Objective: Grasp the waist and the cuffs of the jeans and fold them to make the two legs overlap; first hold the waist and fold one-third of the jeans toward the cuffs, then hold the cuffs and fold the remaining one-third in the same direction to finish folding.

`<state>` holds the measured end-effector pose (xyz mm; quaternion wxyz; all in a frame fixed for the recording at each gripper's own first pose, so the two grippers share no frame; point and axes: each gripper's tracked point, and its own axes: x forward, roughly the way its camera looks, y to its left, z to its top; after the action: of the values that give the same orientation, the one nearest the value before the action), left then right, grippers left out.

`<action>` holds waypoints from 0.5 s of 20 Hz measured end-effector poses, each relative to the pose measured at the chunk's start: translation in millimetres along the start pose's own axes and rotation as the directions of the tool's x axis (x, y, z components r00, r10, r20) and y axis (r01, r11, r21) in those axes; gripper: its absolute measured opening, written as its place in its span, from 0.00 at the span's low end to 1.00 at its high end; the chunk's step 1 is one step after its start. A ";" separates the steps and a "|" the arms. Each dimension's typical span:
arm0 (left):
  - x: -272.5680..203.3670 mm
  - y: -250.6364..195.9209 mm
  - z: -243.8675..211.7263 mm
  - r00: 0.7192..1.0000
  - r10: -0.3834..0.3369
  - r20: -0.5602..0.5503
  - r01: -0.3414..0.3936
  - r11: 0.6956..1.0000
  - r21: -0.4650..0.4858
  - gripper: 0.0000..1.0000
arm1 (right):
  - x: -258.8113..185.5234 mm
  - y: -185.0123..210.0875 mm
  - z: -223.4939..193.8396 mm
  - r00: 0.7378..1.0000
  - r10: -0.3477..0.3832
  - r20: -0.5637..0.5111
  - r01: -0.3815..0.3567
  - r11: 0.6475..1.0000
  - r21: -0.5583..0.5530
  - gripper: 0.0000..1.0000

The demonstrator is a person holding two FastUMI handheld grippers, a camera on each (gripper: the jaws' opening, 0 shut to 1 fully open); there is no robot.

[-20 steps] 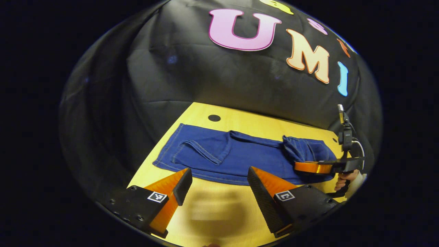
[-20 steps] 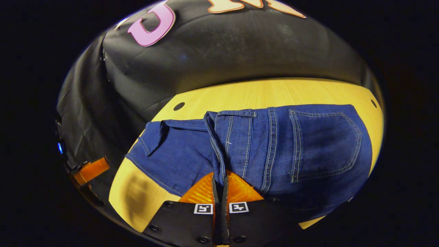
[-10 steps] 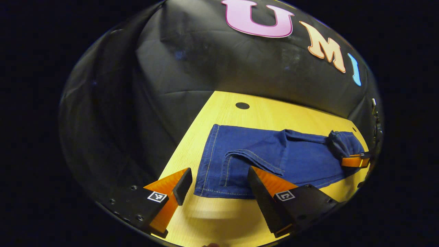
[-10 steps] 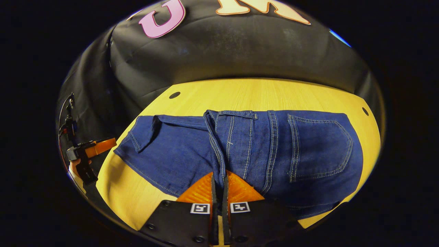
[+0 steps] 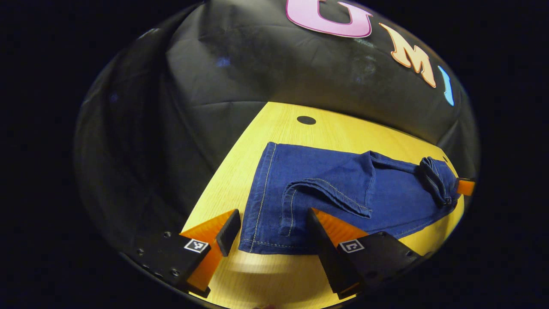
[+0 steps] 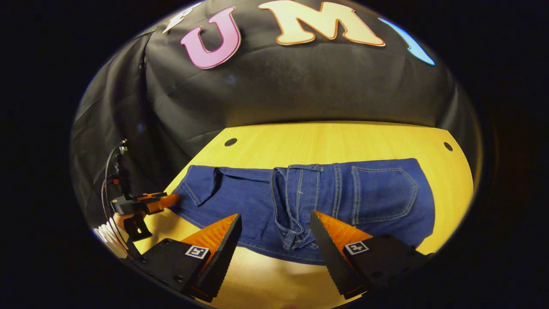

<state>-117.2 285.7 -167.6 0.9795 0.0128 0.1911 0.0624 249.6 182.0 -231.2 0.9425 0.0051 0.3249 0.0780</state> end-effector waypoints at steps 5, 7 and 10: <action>1.0 0.9 -1.9 1.000 0.015 0.004 -0.015 1.000 0.003 0.95 | -29.6 -39.7 18.1 0.997 -0.074 0.036 0.070 0.992 0.103 0.94; 2.0 1.6 -0.9 0.999 0.028 0.017 -0.028 1.000 -0.010 0.93 | -37.5 -54.3 22.0 0.994 -0.103 0.044 0.096 0.986 0.136 0.98; 3.3 -9.7 1.0 0.999 0.023 0.044 -0.021 0.999 -0.049 0.72 | -40.1 -71.7 24.8 0.987 -0.148 0.056 0.139 0.980 0.145 0.98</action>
<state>-112.7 276.5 -168.4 0.9828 -0.0074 0.1675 0.0776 243.9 106.2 -191.4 0.9532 0.0504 0.2978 -0.0135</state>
